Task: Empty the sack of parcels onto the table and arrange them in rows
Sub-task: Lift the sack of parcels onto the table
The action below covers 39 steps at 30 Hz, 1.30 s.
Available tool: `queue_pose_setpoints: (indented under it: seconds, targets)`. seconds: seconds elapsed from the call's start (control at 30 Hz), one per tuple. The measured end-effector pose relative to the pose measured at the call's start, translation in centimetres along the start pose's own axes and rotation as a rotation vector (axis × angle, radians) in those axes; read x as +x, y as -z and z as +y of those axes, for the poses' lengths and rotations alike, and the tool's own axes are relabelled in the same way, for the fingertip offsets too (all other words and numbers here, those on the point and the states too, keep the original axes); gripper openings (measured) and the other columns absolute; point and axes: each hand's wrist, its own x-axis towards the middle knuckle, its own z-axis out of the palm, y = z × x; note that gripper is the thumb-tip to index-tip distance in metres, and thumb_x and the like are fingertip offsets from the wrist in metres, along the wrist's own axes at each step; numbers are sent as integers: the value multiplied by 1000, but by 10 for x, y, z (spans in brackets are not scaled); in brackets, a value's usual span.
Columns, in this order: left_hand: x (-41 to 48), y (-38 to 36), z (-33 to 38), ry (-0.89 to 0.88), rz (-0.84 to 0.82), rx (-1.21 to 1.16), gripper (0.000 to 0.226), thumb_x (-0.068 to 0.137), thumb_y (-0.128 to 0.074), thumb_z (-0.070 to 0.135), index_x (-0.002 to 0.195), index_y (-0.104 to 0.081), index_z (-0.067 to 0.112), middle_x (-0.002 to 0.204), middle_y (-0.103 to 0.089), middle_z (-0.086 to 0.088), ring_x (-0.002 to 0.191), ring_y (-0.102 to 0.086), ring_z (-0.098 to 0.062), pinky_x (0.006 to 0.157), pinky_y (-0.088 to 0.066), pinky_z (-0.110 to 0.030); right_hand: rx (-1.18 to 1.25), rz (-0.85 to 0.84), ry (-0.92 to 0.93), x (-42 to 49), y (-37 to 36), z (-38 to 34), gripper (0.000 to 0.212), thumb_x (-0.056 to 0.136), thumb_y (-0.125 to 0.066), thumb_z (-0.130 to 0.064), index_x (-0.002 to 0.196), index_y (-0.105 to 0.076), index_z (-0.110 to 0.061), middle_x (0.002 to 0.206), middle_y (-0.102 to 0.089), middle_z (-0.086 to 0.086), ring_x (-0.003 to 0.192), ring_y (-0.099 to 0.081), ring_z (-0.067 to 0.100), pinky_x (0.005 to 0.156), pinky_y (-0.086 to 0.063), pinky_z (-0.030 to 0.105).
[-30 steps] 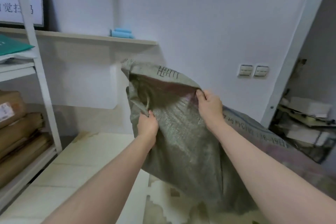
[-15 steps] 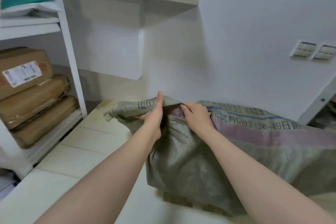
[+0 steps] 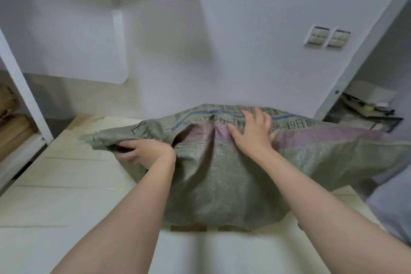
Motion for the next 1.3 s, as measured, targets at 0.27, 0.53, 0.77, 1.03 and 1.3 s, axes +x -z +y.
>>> queue_pose_setpoints:
  seconds: [0.27, 0.53, 0.77, 1.03, 1.3]
  targets:
    - [0, -9, -9, -463, -151, 372, 63, 93, -41, -2, 152, -28, 18, 158, -26, -6, 139, -23, -33, 106, -34, -38, -68, -86, -422, -12, 10, 37, 90, 89, -49, -63, 156, -8, -18, 162, 11, 17, 146, 9, 46, 106, -7, 78]
    - [-38, -18, 4, -231, -297, 275, 106, 80, -20, 85, 156, -6, 13, 162, -9, -17, 149, 4, -35, 115, -9, -60, 272, -119, -587, -7, -2, 58, 96, 92, -51, -56, 153, 2, -3, 157, -21, 24, 140, -29, 45, 112, -32, 55]
    - [-38, -33, 15, -165, -244, 297, 72, 98, -25, 60, 156, -14, 19, 161, -12, -17, 148, 0, -37, 115, -4, -58, 214, 72, -797, -7, -6, 67, 95, 88, -59, -54, 152, -10, -3, 157, -6, 19, 134, -26, 40, 106, -34, 58]
    - [-25, -46, 22, -126, -179, 280, 53, 104, -23, 44, 153, -26, 23, 160, -20, -16, 149, -6, -35, 116, -8, -56, 6, 259, -840, -6, -2, 87, 105, 82, -65, -56, 152, -10, 1, 159, -9, 22, 134, -29, 40, 109, -30, 57]
    - [-2, -49, 28, -131, -184, 288, 48, 106, -22, 36, 151, -30, 22, 157, -27, -17, 147, -14, -34, 117, -2, -48, 416, 239, -1009, 8, -3, 121, 61, 98, -46, -47, 130, -54, 4, 135, -55, 21, 127, -48, 37, 104, -39, 44]
